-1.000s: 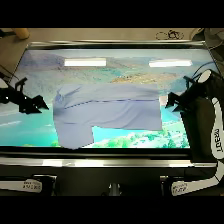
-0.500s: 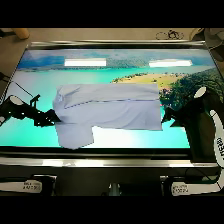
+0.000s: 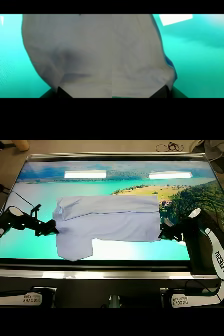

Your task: Fold the shirts.

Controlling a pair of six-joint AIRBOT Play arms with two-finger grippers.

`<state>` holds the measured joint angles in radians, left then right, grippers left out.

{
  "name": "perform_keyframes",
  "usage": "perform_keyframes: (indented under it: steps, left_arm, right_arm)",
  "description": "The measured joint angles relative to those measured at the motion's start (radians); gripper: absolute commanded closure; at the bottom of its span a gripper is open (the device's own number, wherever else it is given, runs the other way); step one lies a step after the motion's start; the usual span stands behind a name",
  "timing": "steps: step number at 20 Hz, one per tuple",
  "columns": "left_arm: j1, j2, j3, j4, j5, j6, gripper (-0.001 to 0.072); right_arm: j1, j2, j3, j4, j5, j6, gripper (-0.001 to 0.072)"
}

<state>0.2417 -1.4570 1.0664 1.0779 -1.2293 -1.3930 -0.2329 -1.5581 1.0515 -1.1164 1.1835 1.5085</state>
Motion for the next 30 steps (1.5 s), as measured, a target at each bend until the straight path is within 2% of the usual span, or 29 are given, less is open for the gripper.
perform_keyframes:
  steps: [3, 6, 10, 13, 18, 20, 24, 27, 30]
  left_arm:
    - [-0.001, 0.151, 0.135, -0.002, -0.011, 0.038, 0.067]
    - [-0.001, 0.326, 0.409, -0.001, -0.008, 0.047, 0.0669]
    - [-0.001, 0.552, 0.809, 0.005, 0.144, 0.015, 0.0669]
    - [0.0, 0.691, 0.94, 0.005, 0.28, -0.039, 0.0669]
    - [0.0, 0.757, 0.999, 0.09, 0.225, -0.092, 0.067]
    - [0.0, 0.747, 1.008, 0.132, 0.18, -0.1, 0.067]
    - [-0.001, 0.636, 0.985, 0.193, -0.01, -0.106, 0.0669]
    - [-0.006, 0.5, 0.872, 0.205, -0.102, -0.098, 0.067]
    - [-0.035, 0.348, 0.675, 0.213, -0.109, -0.088, 0.0669]
  right_arm:
    - [0.0, 0.073, 0.158, 0.026, 0.004, -0.055, 0.0688]
    - [-0.001, 0.229, 0.426, 0.037, -0.003, -0.085, 0.0687]
    - [-0.002, 0.527, 0.725, 0.001, -0.136, -0.119, 0.0687]
    - [-0.002, 0.701, 0.803, -0.039, -0.196, -0.121, 0.0686]
    - [-0.002, 0.808, 0.842, -0.131, -0.13, -0.045, 0.0686]
    - [-0.002, 0.813, 0.846, -0.174, -0.081, -0.014, 0.0686]
    - [-0.001, 0.707, 0.85, -0.222, 0.1, 0.019, 0.0686]
    - [0.0, 0.51, 0.829, -0.231, 0.267, 0.021, 0.0686]
    - [0.014, 0.266, 0.766, -0.244, 0.367, 0.017, 0.0686]
